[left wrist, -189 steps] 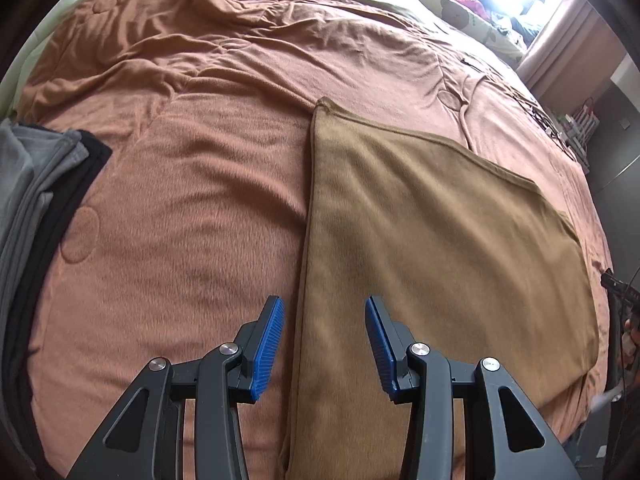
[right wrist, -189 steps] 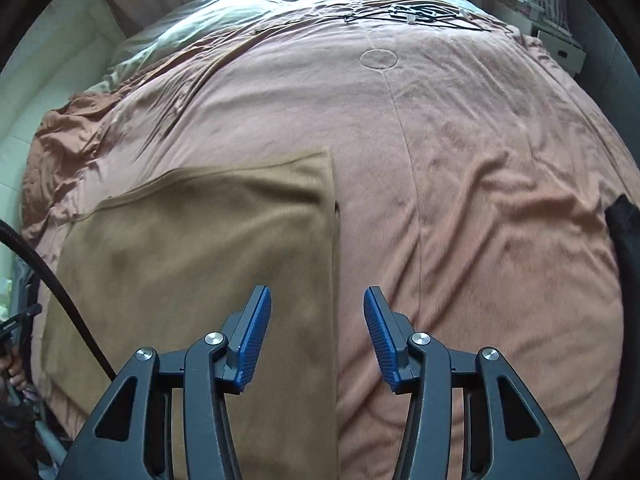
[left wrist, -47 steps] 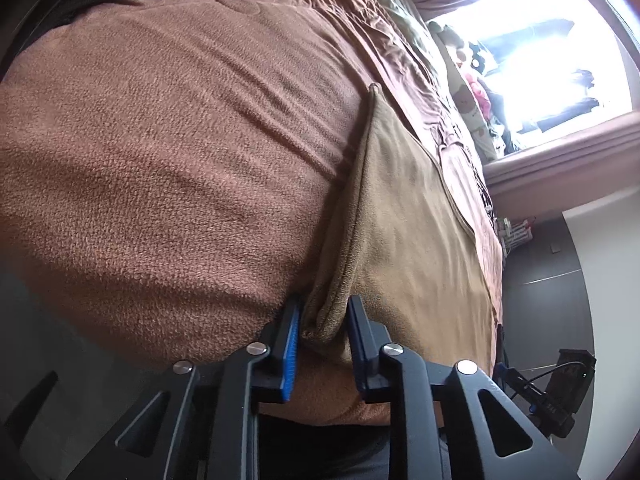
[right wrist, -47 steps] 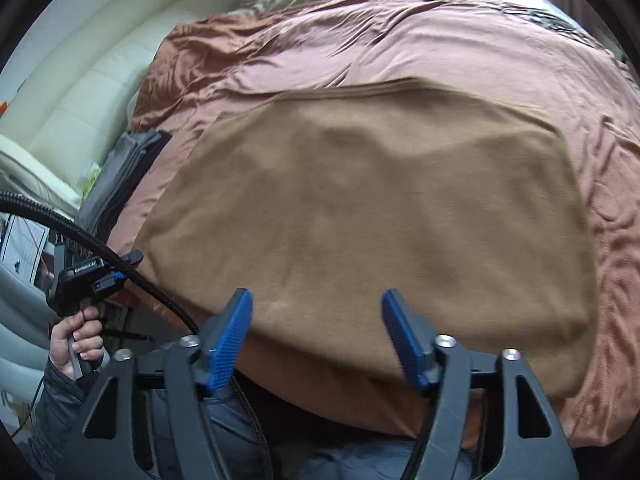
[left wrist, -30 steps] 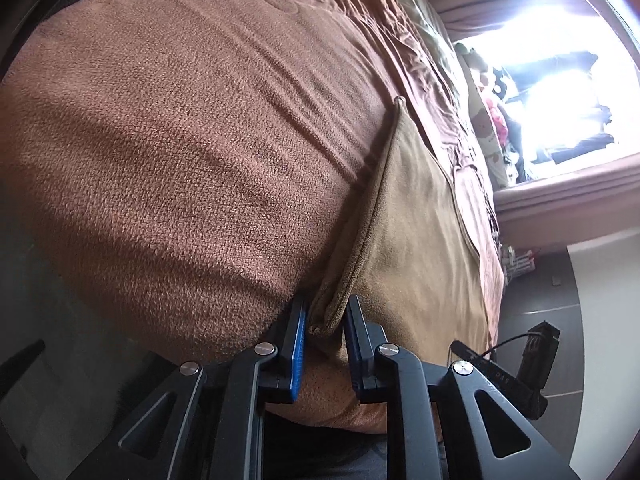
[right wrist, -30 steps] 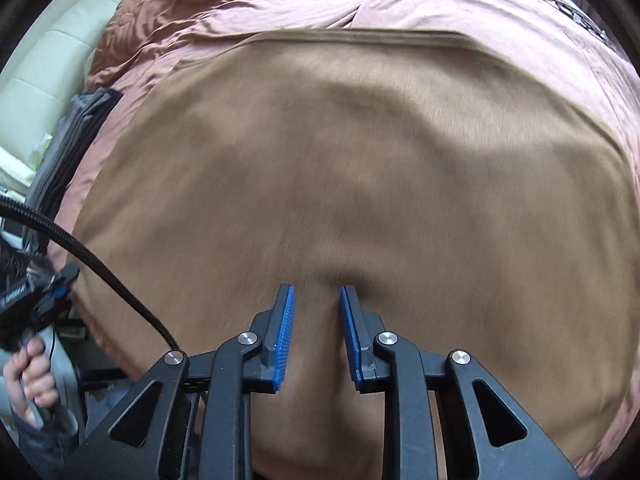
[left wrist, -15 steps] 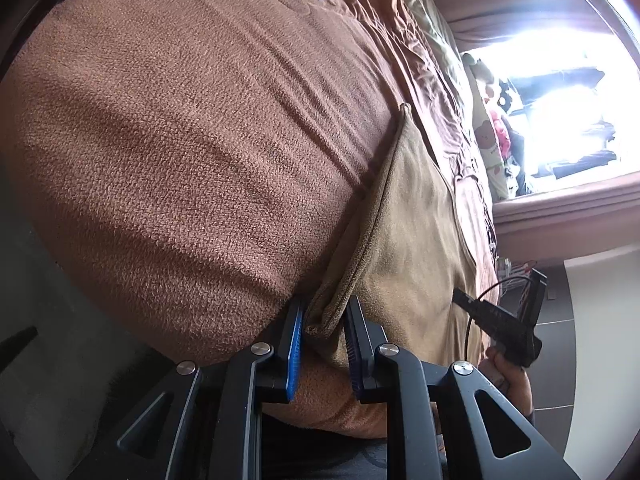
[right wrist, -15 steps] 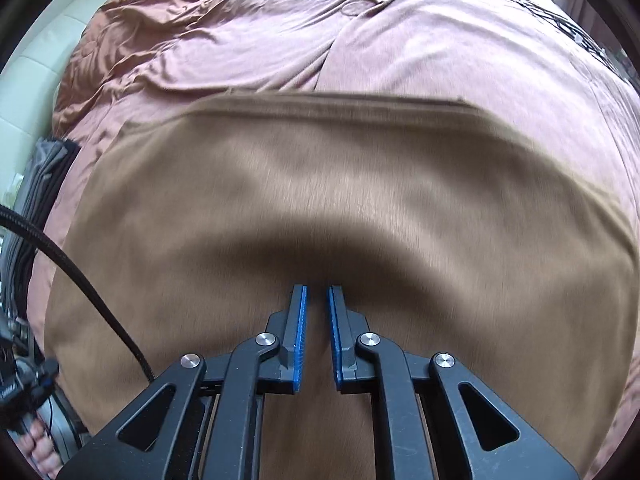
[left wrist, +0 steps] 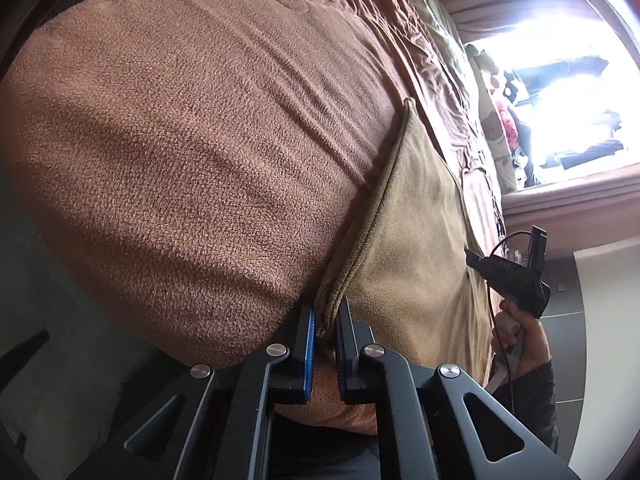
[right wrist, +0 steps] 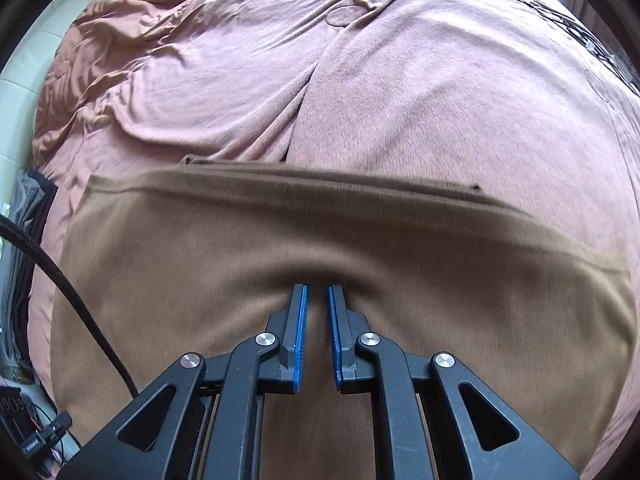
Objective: Fold small clothes
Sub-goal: 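Lift the gripped edge with both tools and fold it over the other half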
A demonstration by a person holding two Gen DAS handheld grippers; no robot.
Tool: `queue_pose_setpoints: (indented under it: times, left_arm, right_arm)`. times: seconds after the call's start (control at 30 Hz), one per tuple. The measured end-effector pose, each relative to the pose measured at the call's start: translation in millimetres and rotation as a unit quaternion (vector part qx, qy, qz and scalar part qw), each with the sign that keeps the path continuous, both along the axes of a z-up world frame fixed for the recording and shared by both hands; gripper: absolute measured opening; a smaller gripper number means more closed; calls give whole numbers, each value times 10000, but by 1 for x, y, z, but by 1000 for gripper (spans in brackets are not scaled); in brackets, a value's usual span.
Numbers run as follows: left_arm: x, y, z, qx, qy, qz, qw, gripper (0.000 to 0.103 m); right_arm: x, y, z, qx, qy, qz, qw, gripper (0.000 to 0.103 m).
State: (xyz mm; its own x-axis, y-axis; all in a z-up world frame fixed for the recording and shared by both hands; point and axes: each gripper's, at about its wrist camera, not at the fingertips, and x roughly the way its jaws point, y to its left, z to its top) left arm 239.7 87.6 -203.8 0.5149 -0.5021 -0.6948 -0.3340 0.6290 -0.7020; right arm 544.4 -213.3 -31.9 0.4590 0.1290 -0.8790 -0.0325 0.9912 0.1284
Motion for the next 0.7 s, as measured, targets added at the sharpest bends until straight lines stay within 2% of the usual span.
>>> queue_pose_setpoints:
  times: [0.13,0.37,0.47,0.7]
  left_arm:
    - [0,1,-4,-85,-7,10,10000,9]
    - [3,0,-3,-264,90,15,9996,11]
    - [3,-3,-4,-317,92,-10,9995,16]
    - [6,-7,-7,-368,16,-2,9993,16]
  right_arm:
    - [15,0,-3,-252,-96,5,9996,4]
    - [29,3,-2,-304,-58,-138,9994,3]
    - [20,4,4,-230,-90,-118,9996,3]
    - [-34,9,12,77,-161,262,9995,3]
